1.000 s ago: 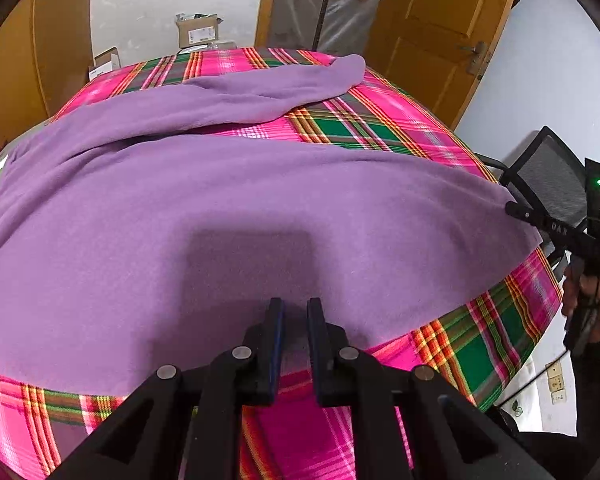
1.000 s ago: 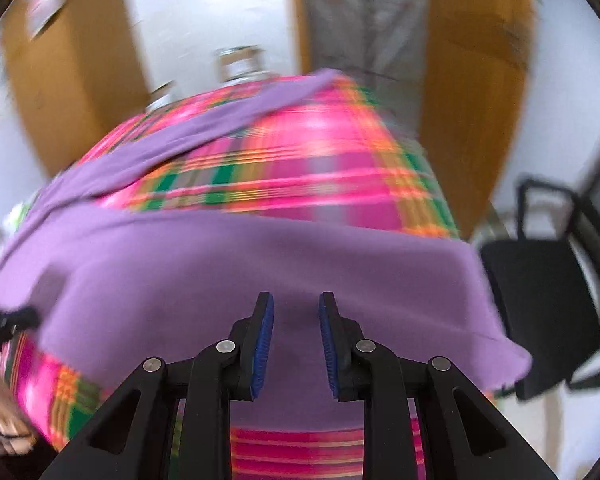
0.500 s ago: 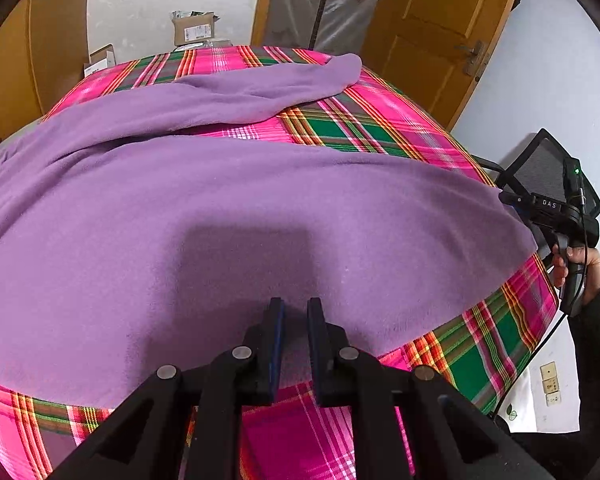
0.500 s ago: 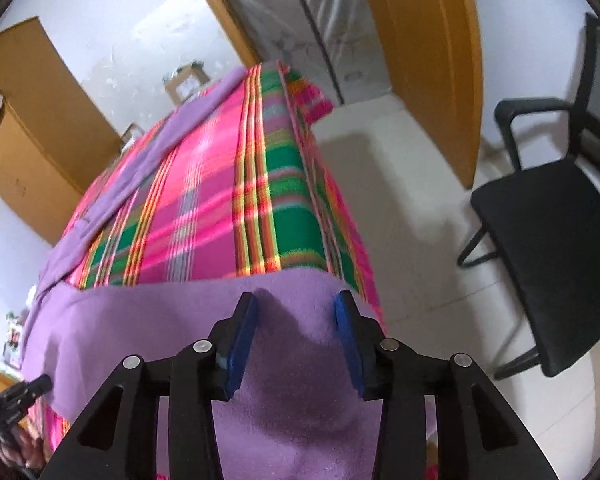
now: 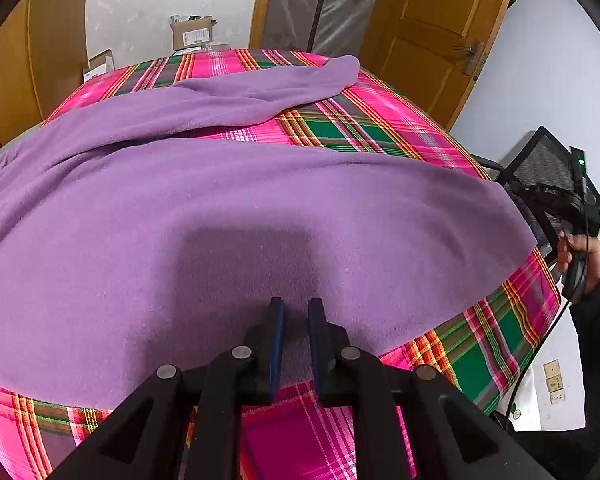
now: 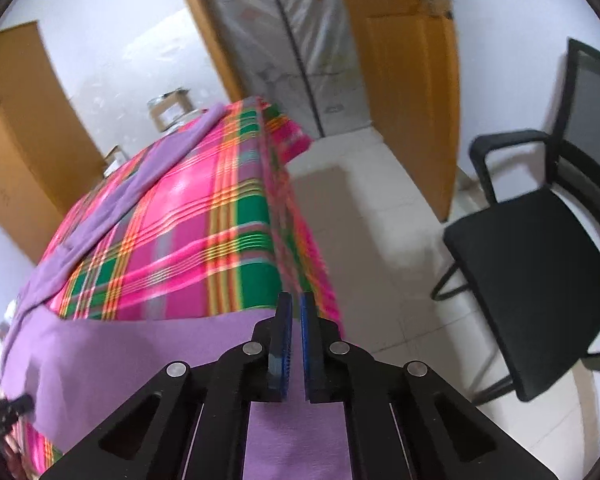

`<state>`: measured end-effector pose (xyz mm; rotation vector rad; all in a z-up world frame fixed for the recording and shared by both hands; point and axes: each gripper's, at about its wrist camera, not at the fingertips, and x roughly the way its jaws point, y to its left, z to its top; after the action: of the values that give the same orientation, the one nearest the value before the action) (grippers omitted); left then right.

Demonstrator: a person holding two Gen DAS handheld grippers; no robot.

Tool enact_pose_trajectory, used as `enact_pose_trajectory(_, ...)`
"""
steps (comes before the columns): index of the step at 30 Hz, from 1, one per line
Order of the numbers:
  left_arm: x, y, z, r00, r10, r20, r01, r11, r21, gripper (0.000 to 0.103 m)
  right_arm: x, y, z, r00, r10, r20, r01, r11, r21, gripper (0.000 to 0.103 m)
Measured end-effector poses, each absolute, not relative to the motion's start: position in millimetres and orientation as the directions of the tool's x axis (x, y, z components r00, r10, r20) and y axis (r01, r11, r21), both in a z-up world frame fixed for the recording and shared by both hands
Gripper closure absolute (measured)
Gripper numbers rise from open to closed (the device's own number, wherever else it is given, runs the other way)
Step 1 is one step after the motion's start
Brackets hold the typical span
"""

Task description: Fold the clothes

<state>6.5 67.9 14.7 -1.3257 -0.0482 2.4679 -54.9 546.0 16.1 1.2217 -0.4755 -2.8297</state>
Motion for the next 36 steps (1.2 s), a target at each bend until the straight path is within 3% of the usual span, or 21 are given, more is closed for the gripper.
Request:
enact_pose_trajectory(5,4,74,16,-0.51,0.292,-0.809,-0.264,-0.948,-0.176,0.091,-27,515,29,-0.711,-0.224,-0.667,0.039,-0.959,0.281,0.094)
enact_pose_trajectory(15,6,69,23,-0.551,0.203,-0.81,-0.217,-0.972,-0.096,0.091,-15,391,21,-0.638,-0.324,-0.698,0.319,-0.937,0.143,0.094)
enact_pose_trajectory(20,4,58,22,-0.561,0.156,-0.813,-0.183,-0.981,-0.063,0.091,-25,344,18,-0.59,-0.369,-0.718,0.42,-0.9,0.117,0.087)
enact_pose_trajectory(36,-2,17,24,-0.588,0.051,-0.807,-0.082,-0.997,-0.003,0.091,-64,296,12,-0.538,-0.369,-0.758,0.422,-0.896,0.137,0.088)
